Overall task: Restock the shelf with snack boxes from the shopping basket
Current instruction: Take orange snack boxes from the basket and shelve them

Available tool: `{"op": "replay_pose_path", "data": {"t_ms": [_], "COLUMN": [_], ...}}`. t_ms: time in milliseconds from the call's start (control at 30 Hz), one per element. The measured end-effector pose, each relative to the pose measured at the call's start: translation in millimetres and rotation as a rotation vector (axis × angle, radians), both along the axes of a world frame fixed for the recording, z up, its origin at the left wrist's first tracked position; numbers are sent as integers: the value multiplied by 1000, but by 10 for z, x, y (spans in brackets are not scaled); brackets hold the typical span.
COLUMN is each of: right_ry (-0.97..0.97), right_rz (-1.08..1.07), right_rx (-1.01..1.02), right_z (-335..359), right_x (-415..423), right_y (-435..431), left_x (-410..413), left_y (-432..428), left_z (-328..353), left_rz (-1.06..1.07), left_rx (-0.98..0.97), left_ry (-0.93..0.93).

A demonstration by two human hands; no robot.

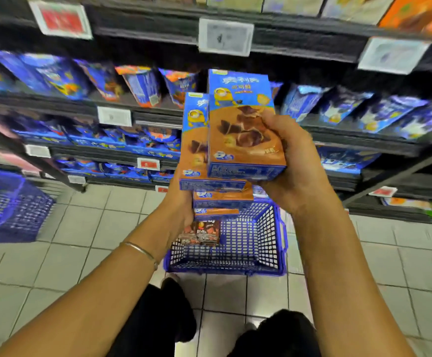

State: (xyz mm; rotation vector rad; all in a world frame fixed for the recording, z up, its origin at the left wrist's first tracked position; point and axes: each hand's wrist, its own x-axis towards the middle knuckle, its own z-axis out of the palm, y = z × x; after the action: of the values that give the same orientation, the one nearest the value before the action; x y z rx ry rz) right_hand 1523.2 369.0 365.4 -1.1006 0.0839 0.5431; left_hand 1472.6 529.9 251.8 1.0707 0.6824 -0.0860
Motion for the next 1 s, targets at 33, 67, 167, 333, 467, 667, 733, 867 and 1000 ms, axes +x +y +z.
{"op": "replay_pose_path", "data": {"t_ms": [33,67,167,333,467,667,733,867,1000], "right_ry": [2,4,-5,-63,-118,-221,-255,-322,-373], "right_rz": [5,11,35,92,122,106,75,24,-37], "right_rx": [-7,-12,-40,-19,-43,-32,-31,-18,-25], "right_z": [233,470,1148,2229,2863,3485,3644,3908,4102], "right_x": [-40,-74,-172,-309,-367,-345,-314,-239,-114], "right_y": [-27,-55,-159,-302,-319,-293,-257,-122,19], "left_x": [-37,-80,-220,-385,-425,-337,-263,-92,100], "left_y": [-33,-67,-174,-252,-258,-194,-131,17,137], "left_z": [221,469,1237,2312,2905,3511,3669,3968,4231], "left_rz": [2,-1,-31,-56,-110,-72,-94,-139,-179], "left_rx": [-2,4,-33,-89,-107,-148,-151,-152,-146], "left_ry": [-19,-39,-54,-50,-130,-155,-156,-169,-164]}}
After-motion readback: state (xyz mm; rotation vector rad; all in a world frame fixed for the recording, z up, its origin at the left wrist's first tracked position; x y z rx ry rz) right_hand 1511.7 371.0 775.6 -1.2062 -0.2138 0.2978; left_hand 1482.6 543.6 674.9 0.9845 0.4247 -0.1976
